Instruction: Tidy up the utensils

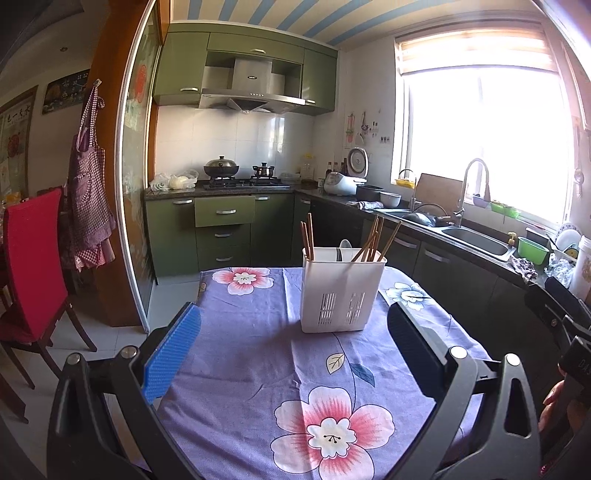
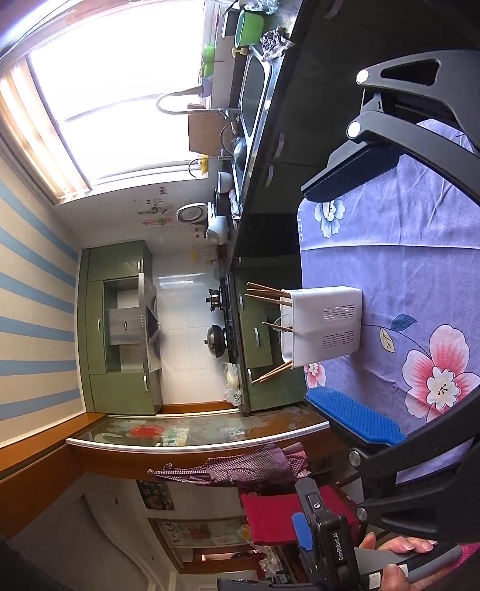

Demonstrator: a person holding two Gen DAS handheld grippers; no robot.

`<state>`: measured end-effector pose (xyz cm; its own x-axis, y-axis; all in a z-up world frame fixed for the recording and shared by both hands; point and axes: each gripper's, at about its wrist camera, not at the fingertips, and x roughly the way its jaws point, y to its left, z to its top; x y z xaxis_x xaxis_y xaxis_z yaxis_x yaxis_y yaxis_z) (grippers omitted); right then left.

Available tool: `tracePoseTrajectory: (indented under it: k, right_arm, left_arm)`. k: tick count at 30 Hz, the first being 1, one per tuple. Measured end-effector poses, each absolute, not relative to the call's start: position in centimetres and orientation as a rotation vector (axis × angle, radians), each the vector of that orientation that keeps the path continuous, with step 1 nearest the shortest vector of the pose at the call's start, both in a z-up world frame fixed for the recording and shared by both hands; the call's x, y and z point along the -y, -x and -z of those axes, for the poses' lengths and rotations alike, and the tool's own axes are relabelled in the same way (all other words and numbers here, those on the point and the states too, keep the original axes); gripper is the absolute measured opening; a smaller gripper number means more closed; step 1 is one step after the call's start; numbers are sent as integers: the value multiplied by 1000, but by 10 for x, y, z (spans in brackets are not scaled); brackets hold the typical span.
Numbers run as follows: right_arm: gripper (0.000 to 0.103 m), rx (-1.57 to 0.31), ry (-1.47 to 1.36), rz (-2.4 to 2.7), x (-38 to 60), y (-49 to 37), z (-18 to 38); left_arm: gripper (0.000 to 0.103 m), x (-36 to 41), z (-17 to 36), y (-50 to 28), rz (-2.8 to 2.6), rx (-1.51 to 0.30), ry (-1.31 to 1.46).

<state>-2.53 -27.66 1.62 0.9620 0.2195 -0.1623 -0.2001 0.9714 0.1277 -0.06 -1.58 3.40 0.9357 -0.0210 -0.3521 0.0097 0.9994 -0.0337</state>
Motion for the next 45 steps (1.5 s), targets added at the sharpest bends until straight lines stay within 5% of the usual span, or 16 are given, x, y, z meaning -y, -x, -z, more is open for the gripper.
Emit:
tracePoseTrajectory:
  k: [45]
  right_arm:
    - [98,-224,-70,-210,264,8,-18]
  left_arm:
    - [96,12,-33,4,2,-382,47]
